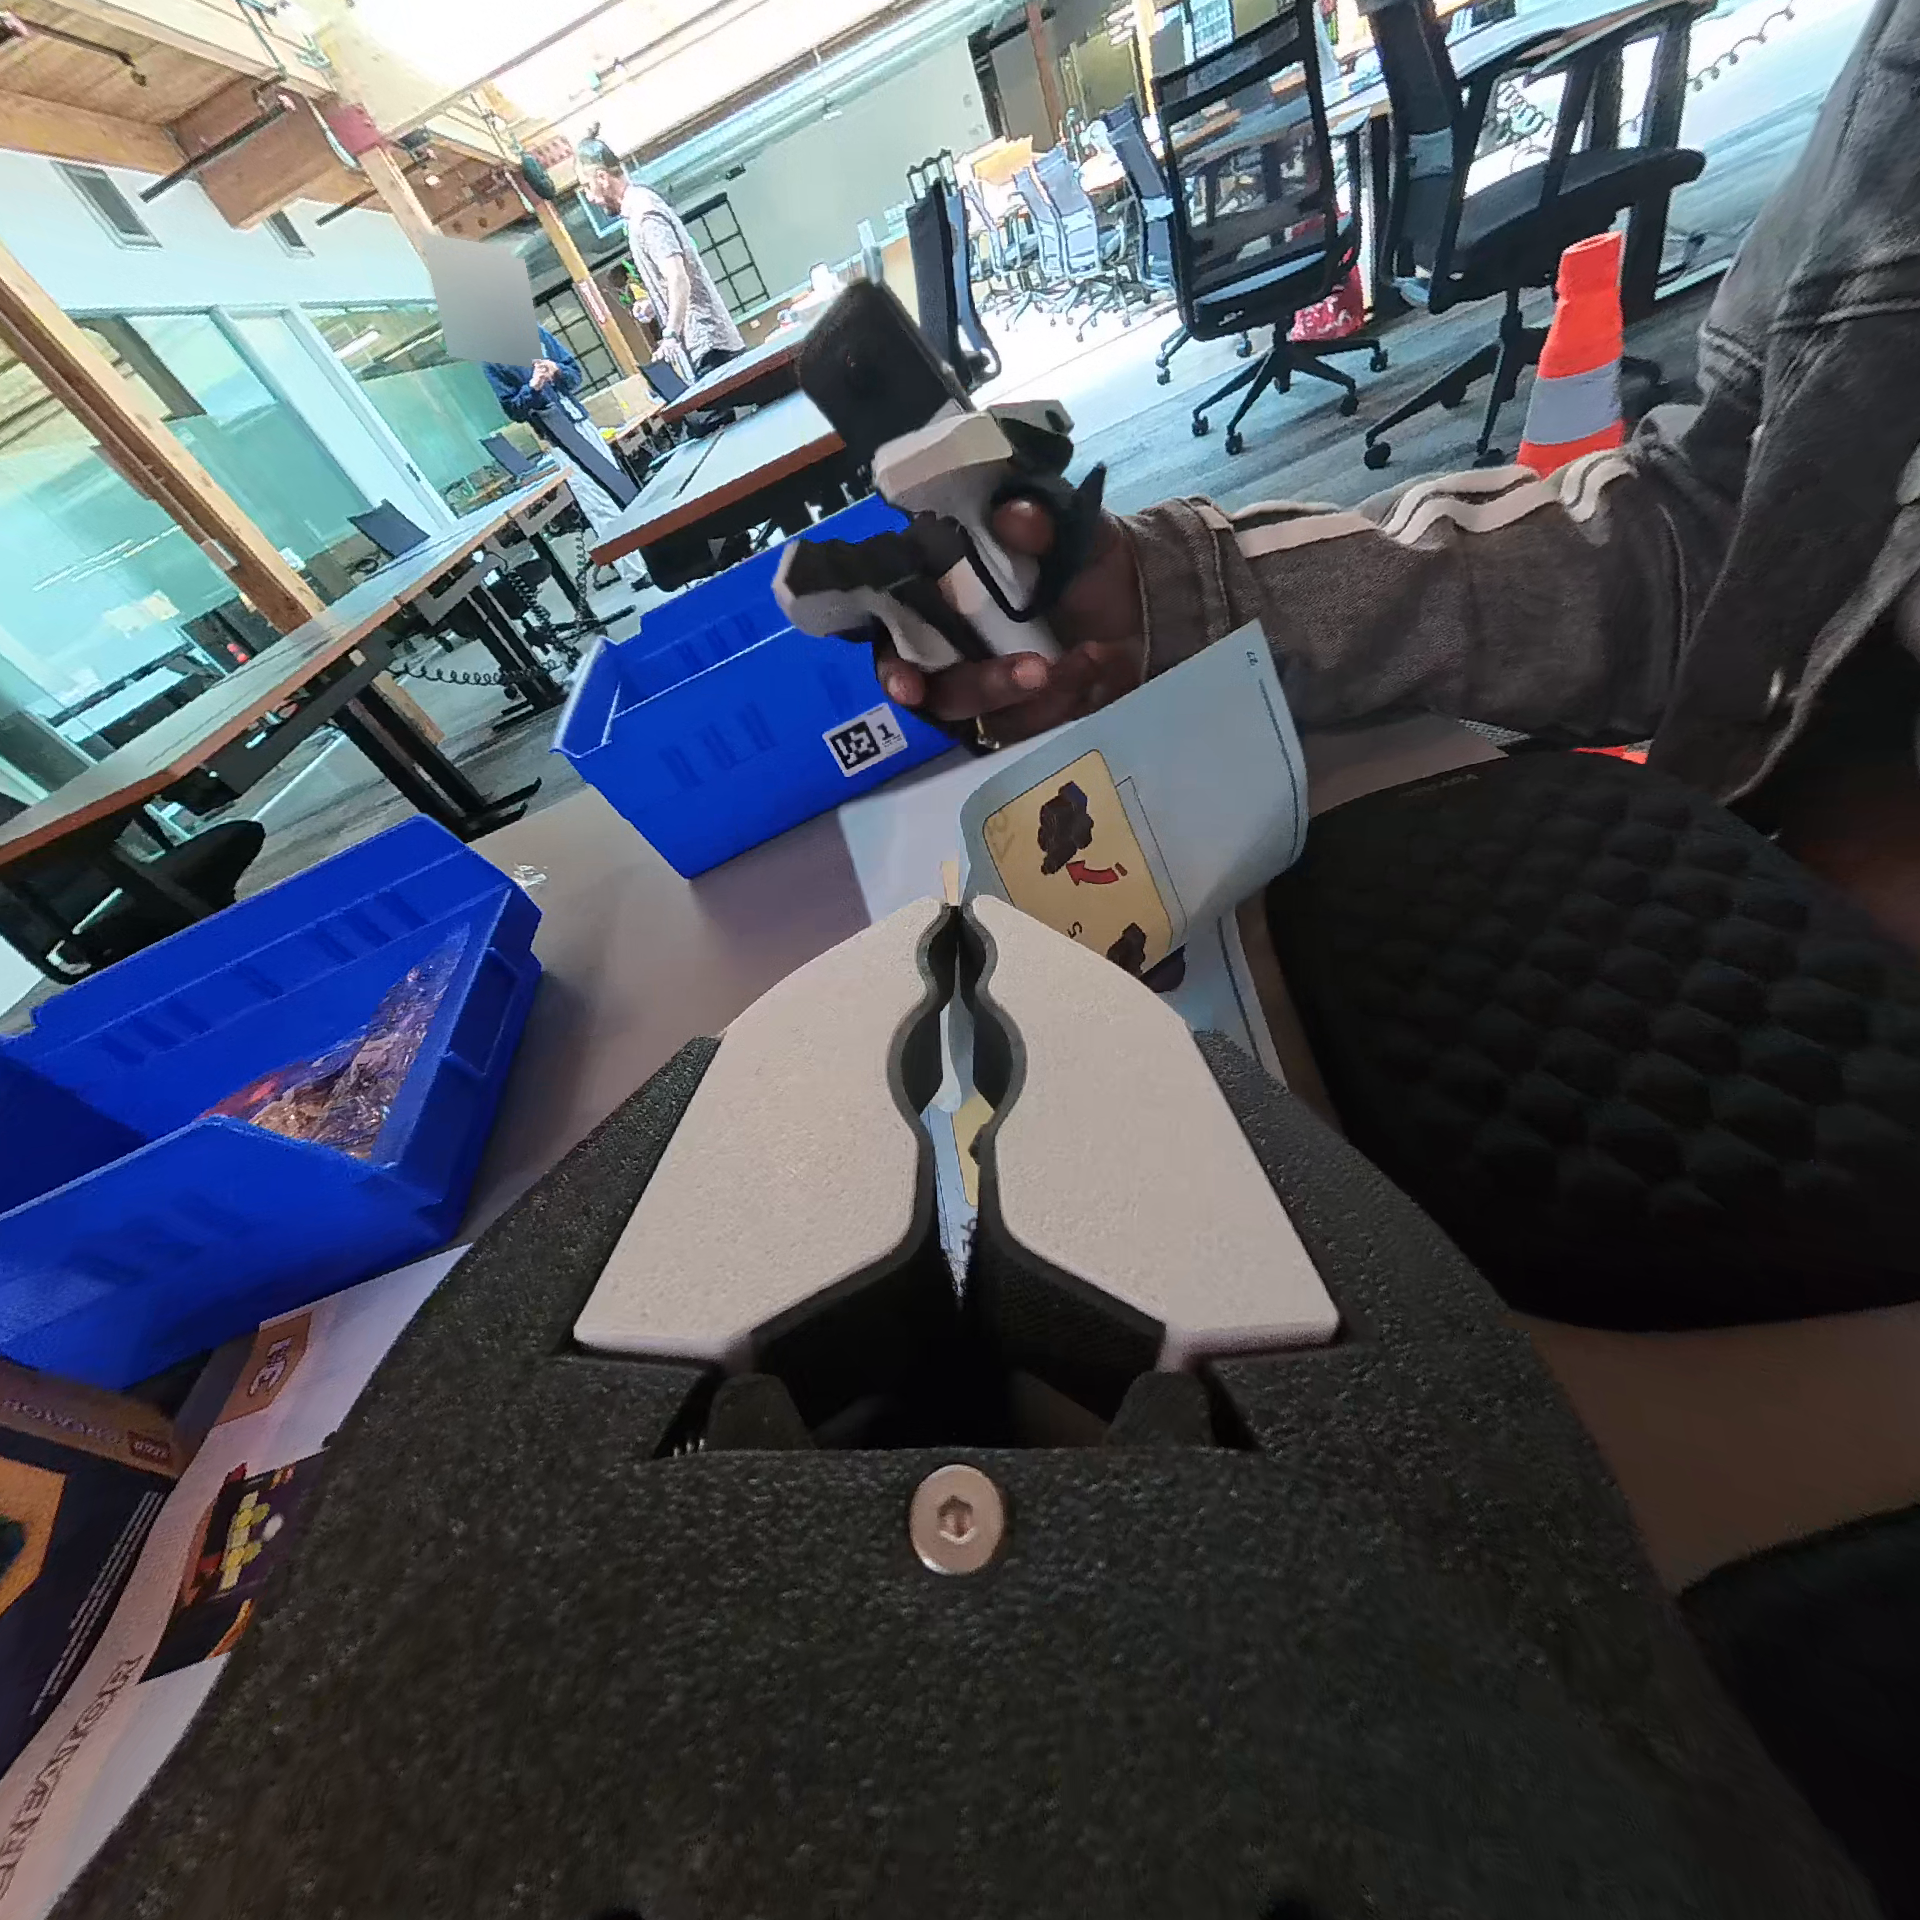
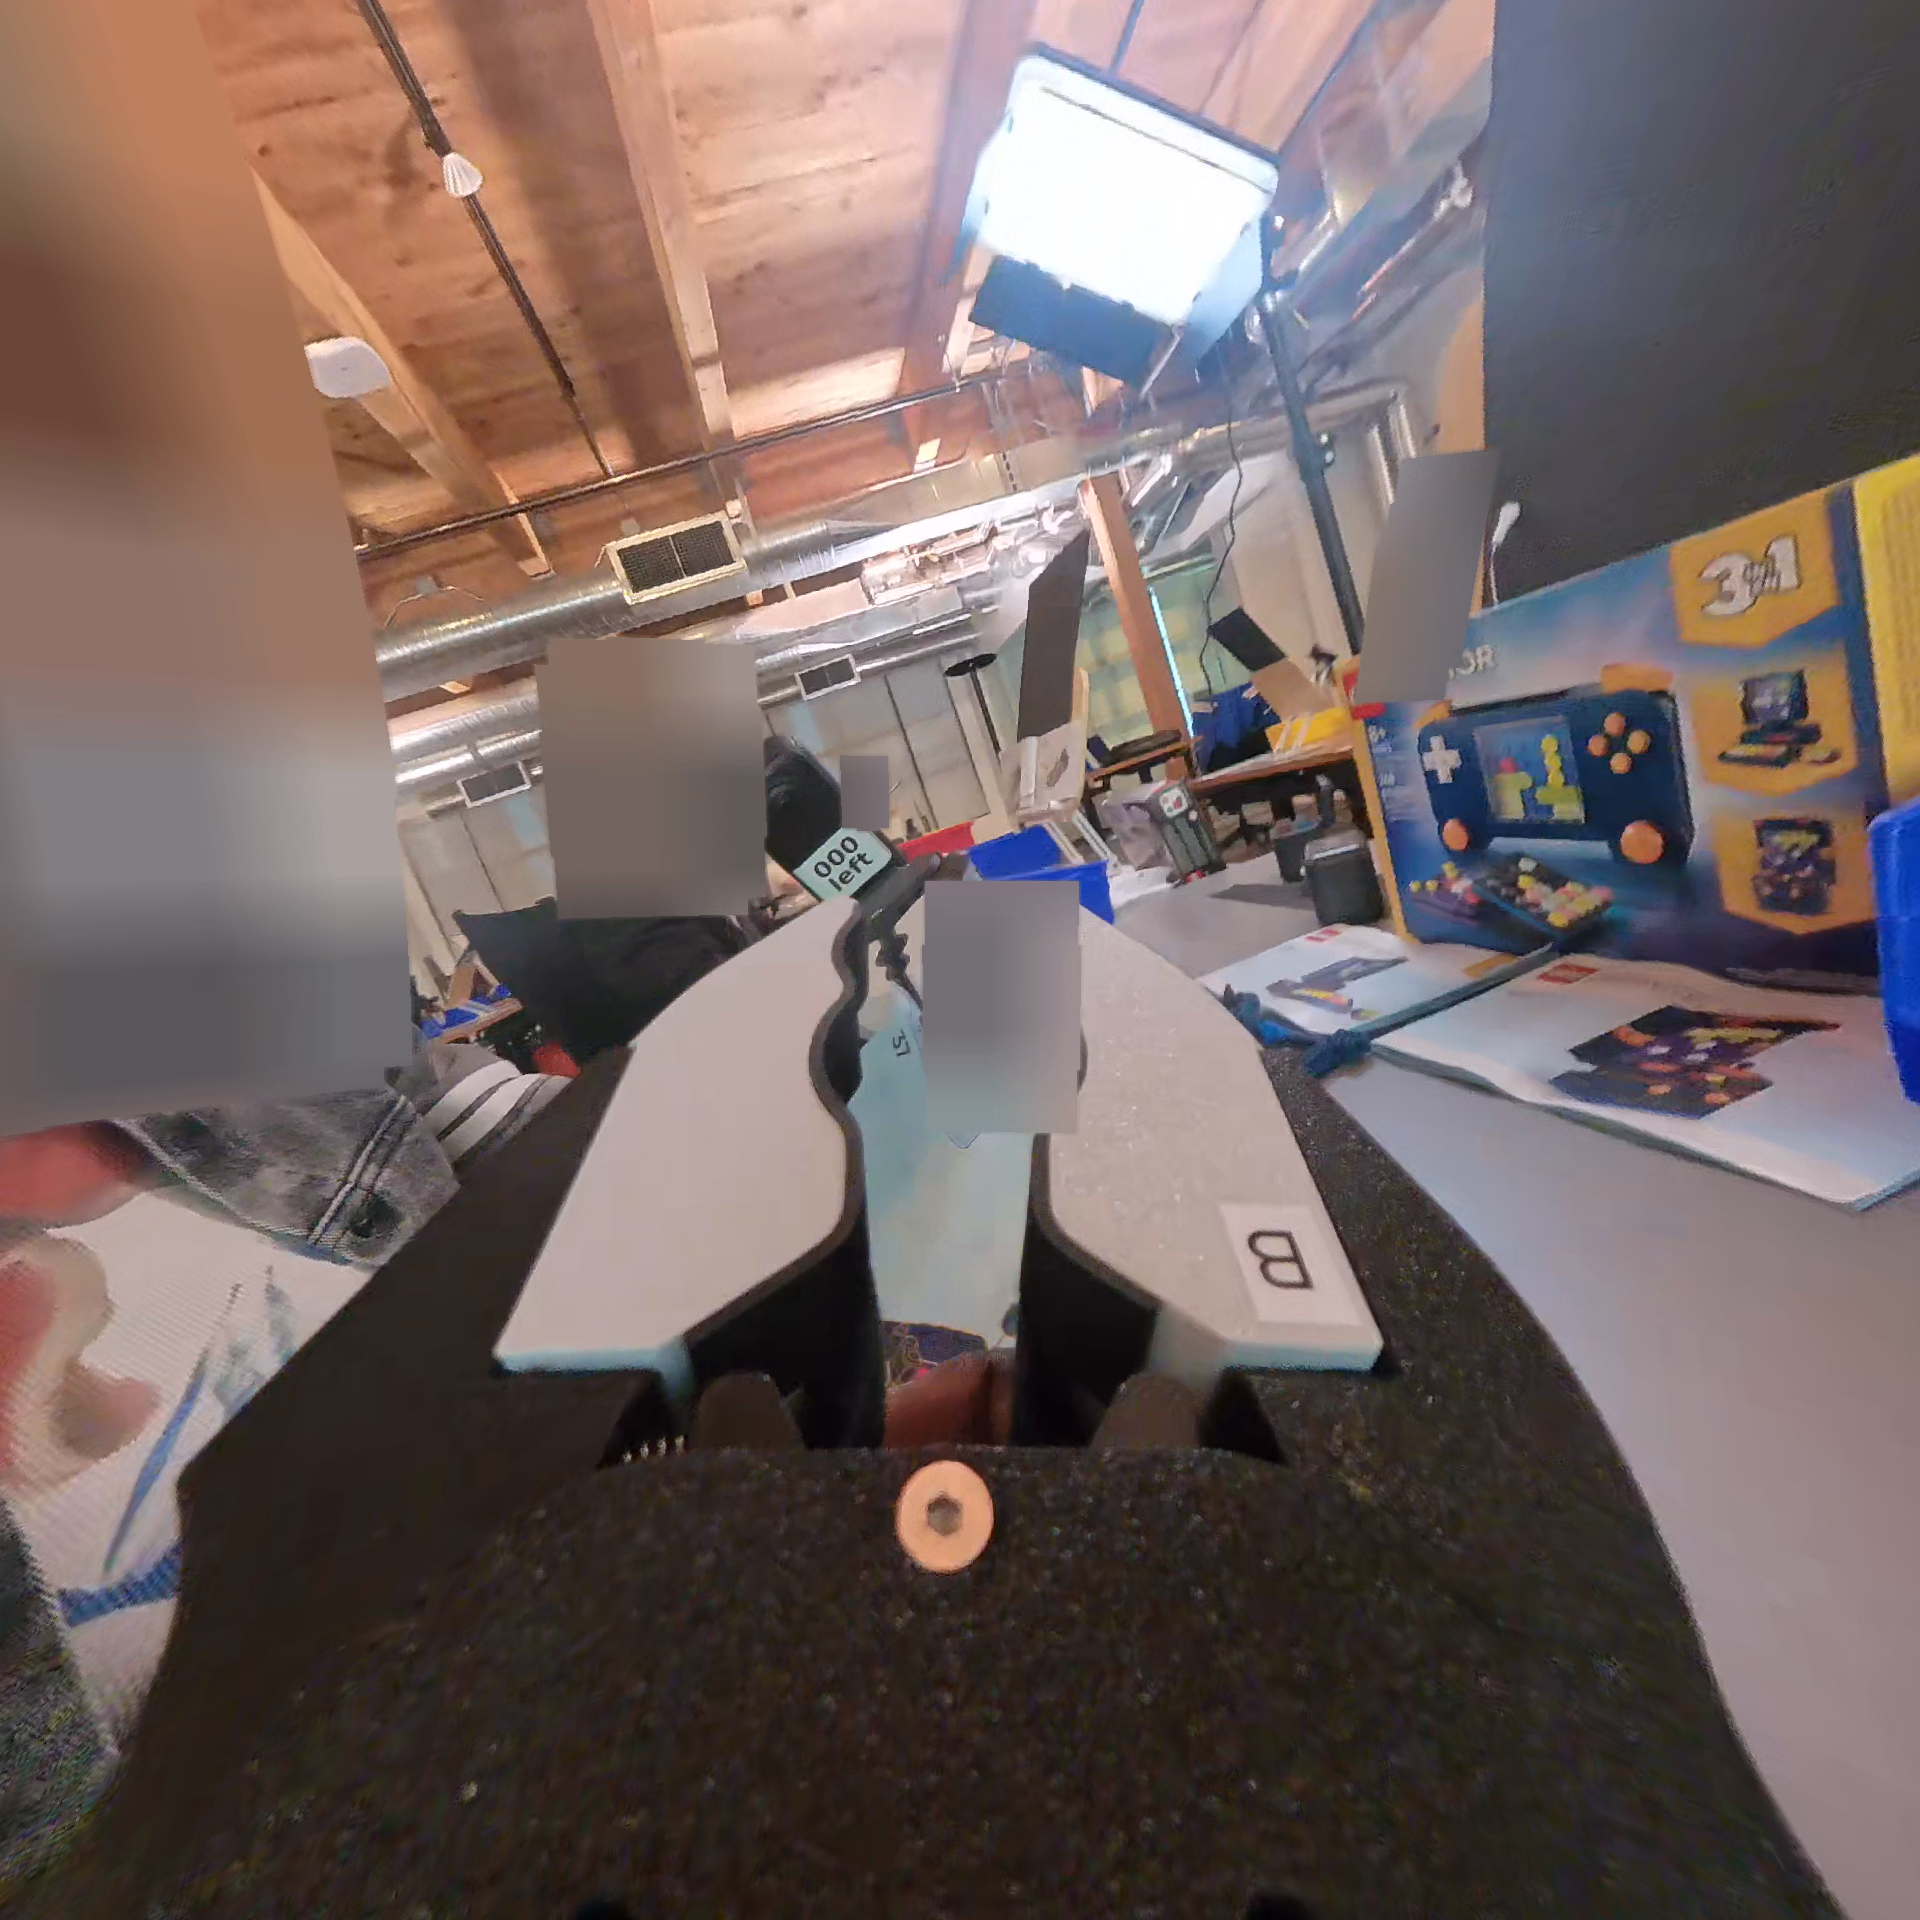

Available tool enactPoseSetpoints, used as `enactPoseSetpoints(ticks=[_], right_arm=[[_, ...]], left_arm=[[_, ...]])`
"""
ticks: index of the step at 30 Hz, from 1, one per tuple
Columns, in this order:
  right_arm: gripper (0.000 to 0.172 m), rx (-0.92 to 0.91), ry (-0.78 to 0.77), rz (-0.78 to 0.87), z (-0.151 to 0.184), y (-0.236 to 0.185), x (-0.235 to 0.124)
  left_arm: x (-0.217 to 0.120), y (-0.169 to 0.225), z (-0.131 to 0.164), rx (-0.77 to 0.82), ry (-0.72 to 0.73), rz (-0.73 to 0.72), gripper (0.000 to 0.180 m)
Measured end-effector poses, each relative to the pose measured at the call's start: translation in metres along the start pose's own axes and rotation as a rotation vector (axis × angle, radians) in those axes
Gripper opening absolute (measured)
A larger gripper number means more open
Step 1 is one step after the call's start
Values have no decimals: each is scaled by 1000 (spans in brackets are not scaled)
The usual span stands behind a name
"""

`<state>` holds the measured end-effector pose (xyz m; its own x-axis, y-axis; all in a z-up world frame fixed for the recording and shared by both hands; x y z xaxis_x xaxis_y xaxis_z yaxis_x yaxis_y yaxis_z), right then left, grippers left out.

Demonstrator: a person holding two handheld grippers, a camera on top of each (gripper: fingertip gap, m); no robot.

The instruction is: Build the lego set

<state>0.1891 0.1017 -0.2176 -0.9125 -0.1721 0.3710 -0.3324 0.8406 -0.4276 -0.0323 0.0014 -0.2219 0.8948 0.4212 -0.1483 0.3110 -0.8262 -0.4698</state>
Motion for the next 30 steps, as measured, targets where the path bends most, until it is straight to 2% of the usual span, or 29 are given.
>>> enactPoseSetpoints(ticks=[6,9,11,14,17,20,24,26,30], right_arm=[[24,-108,168,37,-17,-7,-16],[19,-192,113,119,-20,-8,-17],[12,-243,-62,257,-17,-10,-8],[3,-340,-534,428,1,-17,20],[0,-352,-982,315,43,-10,55],[0,-362,-1158,180,88,15,86],[0,-395,-1139,83,119,35,110],[0,-406,-1063,18,125,37,112],[0,-420,-837,-27,105,32,105]], left_arm=[[-46,-13,8,-109,-19,-10,0],[-73,-21,19,-175,-55,-73,0],[-89,-27,27,-233,-53,-126,0],[-102,-36,33,-288,-104,-262,1],[-102,-43,35,-315,-186,-349,1],[-101,-44,43,-340,-301,-381,1],[-106,-44,55,-423,-542,-448,1],[-109,-42,58,-416,-695,-459,1],[-117,-35,60,-360,-993,-473,0]])
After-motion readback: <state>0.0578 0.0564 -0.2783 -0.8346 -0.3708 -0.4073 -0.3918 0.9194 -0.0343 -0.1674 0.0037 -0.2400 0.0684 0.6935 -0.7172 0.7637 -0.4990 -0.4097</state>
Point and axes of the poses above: each gripper's, where its closed fingertips meet, x out along the fingers, z out of its underside, y = z × x across the jaws, the point moved 8 cm from there along -x, back along the fingers, and after that the axes turned 7 degrees about x, right-handed, at the moved point
